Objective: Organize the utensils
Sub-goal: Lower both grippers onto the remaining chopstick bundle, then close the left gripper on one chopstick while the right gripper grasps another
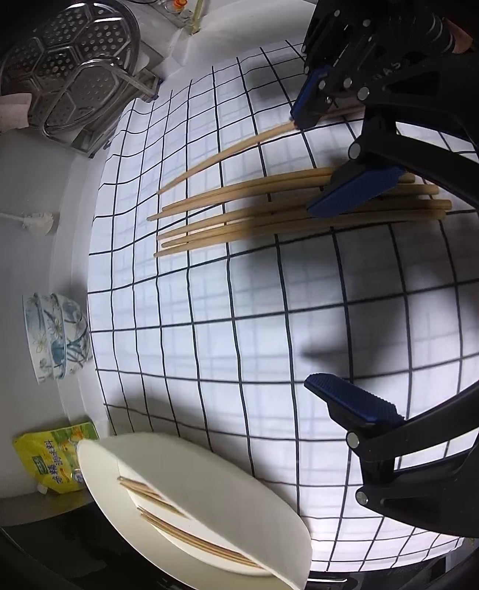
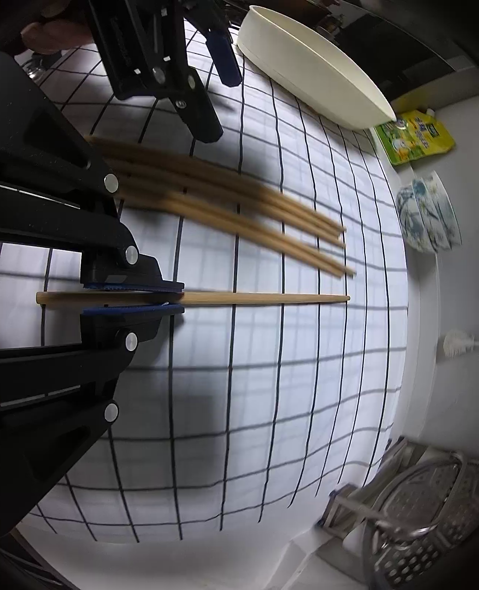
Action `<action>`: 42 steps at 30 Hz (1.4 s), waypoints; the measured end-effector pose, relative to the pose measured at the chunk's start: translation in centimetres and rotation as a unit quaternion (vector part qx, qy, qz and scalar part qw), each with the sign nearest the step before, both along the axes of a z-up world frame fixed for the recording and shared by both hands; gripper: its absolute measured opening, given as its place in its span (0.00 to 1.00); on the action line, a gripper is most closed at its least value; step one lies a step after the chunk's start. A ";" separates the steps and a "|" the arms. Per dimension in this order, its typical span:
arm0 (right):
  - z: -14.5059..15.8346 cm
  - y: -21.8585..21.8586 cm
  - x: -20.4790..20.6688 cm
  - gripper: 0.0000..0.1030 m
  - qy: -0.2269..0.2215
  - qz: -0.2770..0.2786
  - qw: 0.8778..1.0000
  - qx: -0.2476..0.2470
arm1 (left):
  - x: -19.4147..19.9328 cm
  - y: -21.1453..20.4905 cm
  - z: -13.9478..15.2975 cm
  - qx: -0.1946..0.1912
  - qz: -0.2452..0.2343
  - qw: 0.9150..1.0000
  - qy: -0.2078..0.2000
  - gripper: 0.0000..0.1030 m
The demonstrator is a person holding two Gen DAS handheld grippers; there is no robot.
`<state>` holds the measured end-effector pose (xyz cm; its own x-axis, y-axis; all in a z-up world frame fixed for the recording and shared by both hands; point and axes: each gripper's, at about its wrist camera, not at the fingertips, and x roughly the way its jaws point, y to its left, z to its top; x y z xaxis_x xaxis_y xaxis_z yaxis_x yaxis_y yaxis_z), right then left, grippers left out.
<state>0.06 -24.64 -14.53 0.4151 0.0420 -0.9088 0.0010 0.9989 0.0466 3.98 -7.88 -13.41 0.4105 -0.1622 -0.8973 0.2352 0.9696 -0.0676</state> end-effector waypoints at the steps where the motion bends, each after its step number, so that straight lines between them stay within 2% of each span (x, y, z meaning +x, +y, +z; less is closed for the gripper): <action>1: 0.0 -0.5 -0.1 0.06 0.001 -0.003 1.000 0.001 | 0.2 -0.3 -0.3 0.004 0.000 1.000 0.002 0.82; 10: 0.3 -2.2 -0.3 0.07 -0.003 -0.012 1.000 0.011 | 0.5 -0.9 -1.3 0.019 0.002 1.000 0.005 0.82; 13: 0.5 -2.1 -0.2 0.14 -0.007 -0.010 1.000 0.011 | 0.6 -0.8 -1.4 0.019 0.003 1.000 0.006 0.85; 16: 0.6 -2.1 0.1 0.16 -0.010 -0.009 1.000 0.011 | 0.7 -0.9 -1.5 0.027 0.003 1.000 0.004 0.86; 18: 0.6 -2.1 0.2 0.22 -0.010 -0.008 1.000 0.011 | 0.8 -1.1 -1.8 0.037 0.004 0.999 0.007 0.86; 22: 0.3 -2.0 0.6 0.24 -0.007 -0.007 1.000 0.004 | 1.1 -1.0 -1.9 0.035 0.012 0.999 0.007 0.90; 27: 0.0 -1.5 1.4 0.27 -0.012 0.002 1.000 -0.020 | 1.6 -1.3 -2.0 0.033 0.018 0.999 0.001 0.90; 31: -0.1 -0.7 1.8 0.26 -0.020 0.014 0.999 -0.038 | 1.5 -1.9 -1.6 0.025 0.009 1.000 -0.003 0.75; 33: -0.2 -0.4 1.8 0.16 -0.021 0.024 0.999 -0.034 | 1.4 -2.3 -1.4 0.023 0.000 1.000 -0.008 0.63; 35: -0.3 -0.1 1.9 0.07 -0.022 0.029 0.999 -0.034 | 1.3 -2.7 -1.1 0.020 -0.010 1.000 -0.011 0.35; 38: -0.2 -0.5 2.0 0.06 -0.017 0.021 1.000 -0.013 | 1.6 -3.0 -0.9 0.014 -0.023 1.000 -0.003 0.07; 42: 0.1 -1.0 1.9 0.06 -0.013 0.010 1.000 0.011 | 2.0 -2.3 -0.7 -0.008 -0.020 1.000 0.017 0.07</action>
<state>1.95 -25.63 -14.39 0.4369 0.0694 -0.8969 -0.0201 0.9975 0.0673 5.96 -10.16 -14.09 0.3723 -0.1923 -0.9080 0.2714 0.9581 -0.0916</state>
